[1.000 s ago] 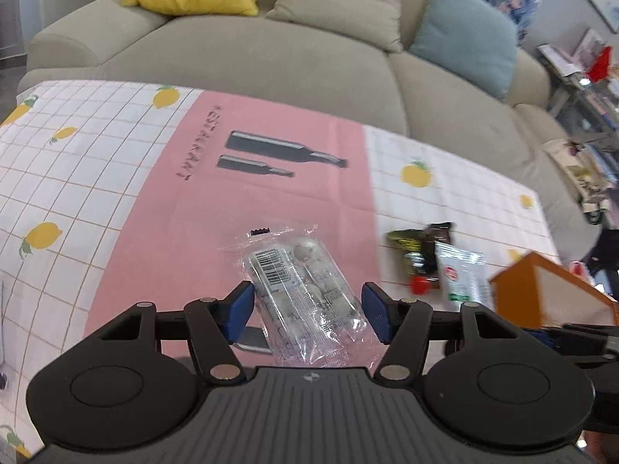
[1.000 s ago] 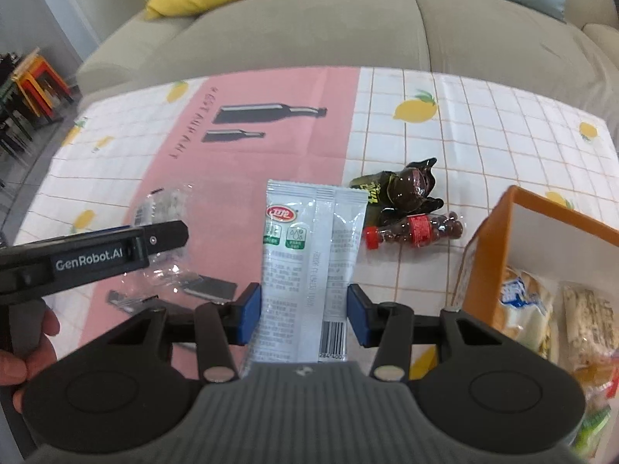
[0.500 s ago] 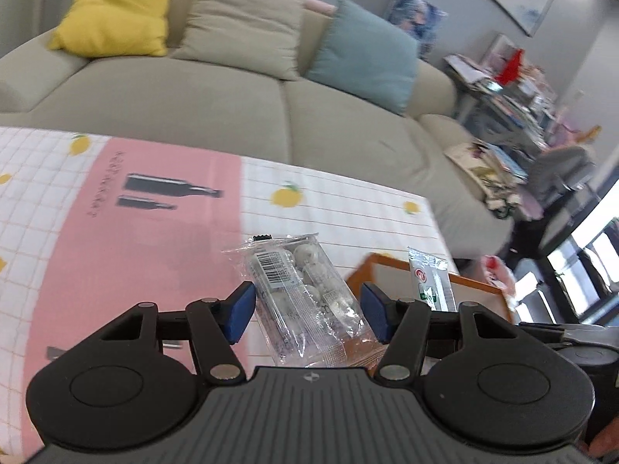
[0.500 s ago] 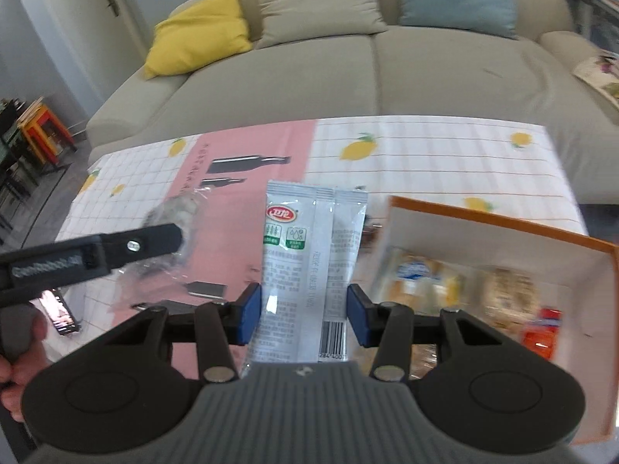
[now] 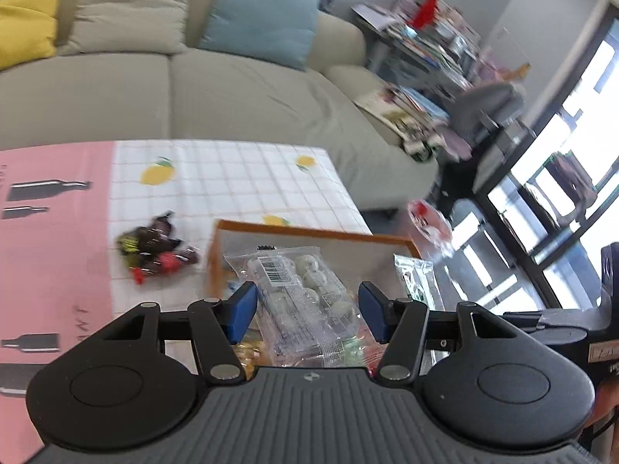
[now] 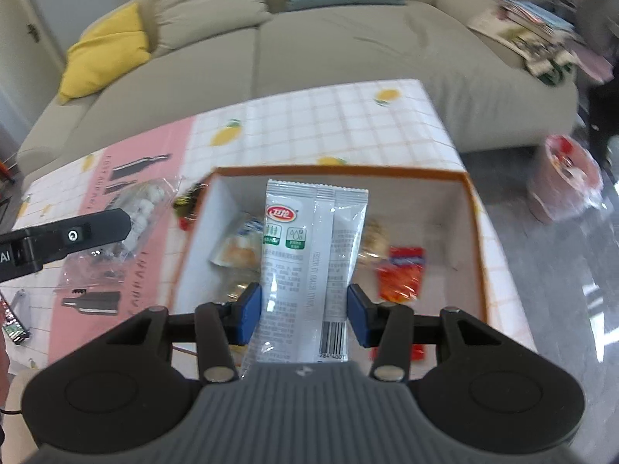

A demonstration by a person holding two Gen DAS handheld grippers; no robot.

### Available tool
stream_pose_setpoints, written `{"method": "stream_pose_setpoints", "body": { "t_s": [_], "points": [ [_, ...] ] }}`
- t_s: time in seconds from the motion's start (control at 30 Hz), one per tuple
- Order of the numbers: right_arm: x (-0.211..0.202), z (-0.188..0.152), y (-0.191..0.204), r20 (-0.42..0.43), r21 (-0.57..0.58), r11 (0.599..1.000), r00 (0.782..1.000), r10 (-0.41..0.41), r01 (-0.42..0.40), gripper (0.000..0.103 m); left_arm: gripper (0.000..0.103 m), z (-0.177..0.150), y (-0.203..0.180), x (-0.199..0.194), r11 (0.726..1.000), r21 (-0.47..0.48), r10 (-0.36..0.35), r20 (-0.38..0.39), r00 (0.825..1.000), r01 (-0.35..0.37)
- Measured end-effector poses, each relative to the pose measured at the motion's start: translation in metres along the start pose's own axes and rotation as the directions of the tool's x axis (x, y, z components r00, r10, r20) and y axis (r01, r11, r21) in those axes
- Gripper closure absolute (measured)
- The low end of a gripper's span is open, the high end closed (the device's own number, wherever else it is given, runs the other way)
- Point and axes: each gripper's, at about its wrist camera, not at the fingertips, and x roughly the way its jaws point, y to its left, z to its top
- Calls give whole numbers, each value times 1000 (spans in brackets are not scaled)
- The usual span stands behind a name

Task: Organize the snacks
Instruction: 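Lower both packs into the orange box and open both tools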

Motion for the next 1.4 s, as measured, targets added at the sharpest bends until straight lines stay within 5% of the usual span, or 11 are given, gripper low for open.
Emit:
{"method": "stream_pose_setpoints", "body": {
  "t_s": [0.07, 0.1, 0.13, 0.6, 1.07, 1.4],
  "points": [
    [-1, -3, -13, -9, 17, 1000, 1000, -12, 13, 56, 40, -1, -9, 11, 1000, 30, -5, -17, 1000, 5],
    [2, -2, -20, -15, 27, 999, 1000, -19, 19, 57, 56, 0, -13, 16, 999, 43, -2, -25, 1000, 3],
    [2, -3, -25, -20, 35, 999, 999, -26, 26, 57, 60, 0, -17, 23, 998, 53, -10, -42, 999, 13],
    [48, 0, -55, -140, 75, 996, 989, -39, 50, 57, 57, -14, -14, 63, 992, 122, 53, -177, 983, -32],
    [79, 19, -13, -152, 14, 1000, 988, 24, -22, 57, 49, -17, 0, 73, 966, 209, 197, -199, 960, -154],
    [97, 18, -4, -179, -146, 983, 974, -135, 110, 56, 45, -18, -1, 76, 963, 241, 179, -221, 959, -124]
  ]
}}
